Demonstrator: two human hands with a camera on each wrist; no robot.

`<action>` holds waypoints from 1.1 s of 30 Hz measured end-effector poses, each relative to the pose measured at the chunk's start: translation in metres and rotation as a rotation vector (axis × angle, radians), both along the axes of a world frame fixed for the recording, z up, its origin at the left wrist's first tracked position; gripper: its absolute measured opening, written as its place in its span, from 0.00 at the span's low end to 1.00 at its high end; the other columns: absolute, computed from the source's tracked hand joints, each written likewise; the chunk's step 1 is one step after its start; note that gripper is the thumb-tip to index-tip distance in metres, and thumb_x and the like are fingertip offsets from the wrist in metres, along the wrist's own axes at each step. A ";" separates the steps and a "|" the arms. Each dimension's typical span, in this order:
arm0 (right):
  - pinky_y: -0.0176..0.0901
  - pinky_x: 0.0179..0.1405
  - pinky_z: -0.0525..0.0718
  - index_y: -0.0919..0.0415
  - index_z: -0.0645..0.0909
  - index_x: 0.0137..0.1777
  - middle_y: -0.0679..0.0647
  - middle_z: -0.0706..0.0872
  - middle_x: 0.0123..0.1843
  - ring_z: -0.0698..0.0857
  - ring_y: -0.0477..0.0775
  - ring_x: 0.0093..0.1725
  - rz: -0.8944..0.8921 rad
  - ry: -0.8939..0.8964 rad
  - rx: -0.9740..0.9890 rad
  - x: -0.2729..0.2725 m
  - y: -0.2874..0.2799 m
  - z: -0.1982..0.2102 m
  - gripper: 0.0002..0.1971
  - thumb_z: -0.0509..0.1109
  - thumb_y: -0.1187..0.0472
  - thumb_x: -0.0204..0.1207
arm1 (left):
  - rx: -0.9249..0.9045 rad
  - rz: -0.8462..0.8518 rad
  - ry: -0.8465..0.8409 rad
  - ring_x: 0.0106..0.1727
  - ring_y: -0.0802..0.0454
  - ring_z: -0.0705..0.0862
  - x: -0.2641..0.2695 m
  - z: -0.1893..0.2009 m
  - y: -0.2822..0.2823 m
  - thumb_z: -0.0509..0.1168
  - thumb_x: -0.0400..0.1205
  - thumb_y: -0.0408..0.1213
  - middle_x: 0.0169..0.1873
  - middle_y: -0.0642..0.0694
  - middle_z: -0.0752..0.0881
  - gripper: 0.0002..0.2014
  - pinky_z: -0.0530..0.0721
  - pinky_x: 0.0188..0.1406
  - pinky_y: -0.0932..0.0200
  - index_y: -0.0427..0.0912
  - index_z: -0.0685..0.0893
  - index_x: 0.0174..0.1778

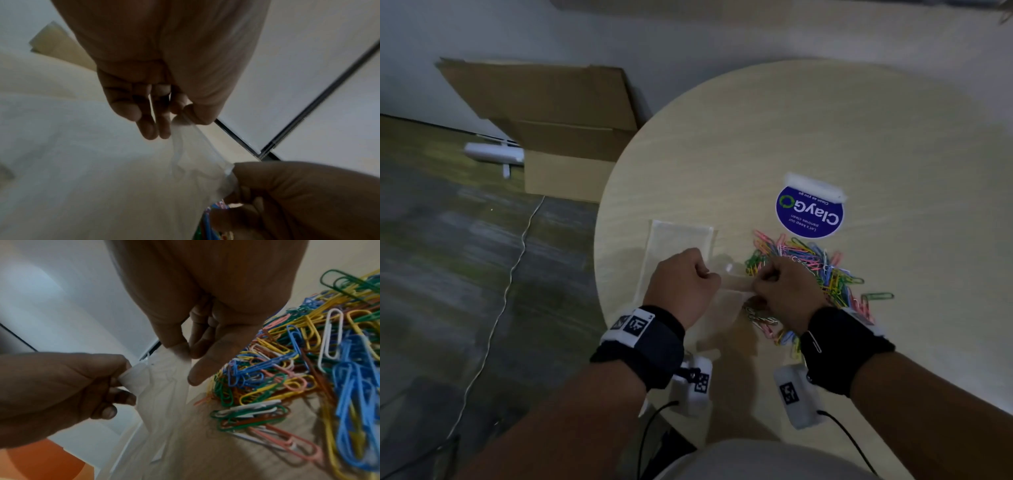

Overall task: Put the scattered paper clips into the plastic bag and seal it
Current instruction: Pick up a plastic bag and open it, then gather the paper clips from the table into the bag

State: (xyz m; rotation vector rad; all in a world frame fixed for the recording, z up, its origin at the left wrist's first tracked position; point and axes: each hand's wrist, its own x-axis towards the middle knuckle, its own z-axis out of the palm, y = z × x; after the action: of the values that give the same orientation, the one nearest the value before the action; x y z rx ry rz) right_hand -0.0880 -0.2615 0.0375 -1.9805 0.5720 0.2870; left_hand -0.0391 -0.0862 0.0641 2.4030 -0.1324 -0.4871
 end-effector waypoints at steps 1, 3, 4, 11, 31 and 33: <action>0.61 0.39 0.88 0.55 0.80 0.36 0.52 0.86 0.32 0.87 0.58 0.36 0.000 -0.008 0.007 -0.001 0.001 0.000 0.03 0.71 0.62 0.66 | 0.003 -0.003 -0.041 0.34 0.45 0.81 -0.001 0.002 -0.002 0.66 0.78 0.38 0.32 0.47 0.82 0.07 0.83 0.35 0.47 0.45 0.74 0.37; 0.59 0.38 0.89 0.54 0.81 0.38 0.50 0.87 0.32 0.87 0.56 0.34 -0.002 -0.056 0.037 0.000 0.007 0.001 0.05 0.72 0.65 0.68 | -0.005 -0.009 -0.080 0.37 0.45 0.83 -0.004 0.004 -0.008 0.66 0.78 0.37 0.34 0.49 0.84 0.04 0.86 0.38 0.46 0.48 0.77 0.42; 0.57 0.38 0.89 0.54 0.82 0.39 0.50 0.87 0.32 0.87 0.54 0.33 0.004 -0.081 0.044 0.001 0.009 0.002 0.04 0.72 0.64 0.70 | -0.018 0.000 -0.084 0.39 0.45 0.84 -0.004 0.005 -0.011 0.67 0.78 0.38 0.35 0.50 0.84 0.04 0.86 0.40 0.48 0.50 0.79 0.44; 0.59 0.39 0.87 0.55 0.79 0.35 0.48 0.82 0.27 0.82 0.53 0.32 -0.085 -0.109 -0.004 0.004 0.002 -0.002 0.09 0.74 0.56 0.73 | 0.062 -0.093 -0.353 0.39 0.47 0.83 0.003 0.007 -0.009 0.69 0.78 0.36 0.42 0.49 0.84 0.03 0.85 0.41 0.47 0.47 0.83 0.46; 0.57 0.64 0.76 0.54 0.80 0.67 0.63 0.81 0.63 0.78 0.67 0.62 -0.278 0.044 -0.547 -0.031 -0.077 -0.007 0.27 0.69 0.39 0.72 | 0.180 -0.336 -0.208 0.60 0.45 0.82 0.006 -0.032 0.005 0.76 0.70 0.56 0.71 0.52 0.70 0.46 0.84 0.55 0.48 0.54 0.61 0.81; 0.60 0.66 0.72 0.57 0.74 0.72 0.66 0.73 0.67 0.72 0.72 0.66 -0.340 0.279 -0.518 -0.046 -0.098 -0.011 0.36 0.70 0.35 0.69 | 0.189 -0.333 -0.211 0.59 0.45 0.82 0.004 -0.031 0.004 0.76 0.70 0.55 0.70 0.51 0.70 0.45 0.84 0.54 0.49 0.54 0.62 0.81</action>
State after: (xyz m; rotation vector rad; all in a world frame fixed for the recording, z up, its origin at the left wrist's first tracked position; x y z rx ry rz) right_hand -0.1340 -0.3590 0.0263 -2.2984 1.2493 0.2170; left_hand -0.0355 -0.0818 0.0326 2.6263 -0.6124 -0.4074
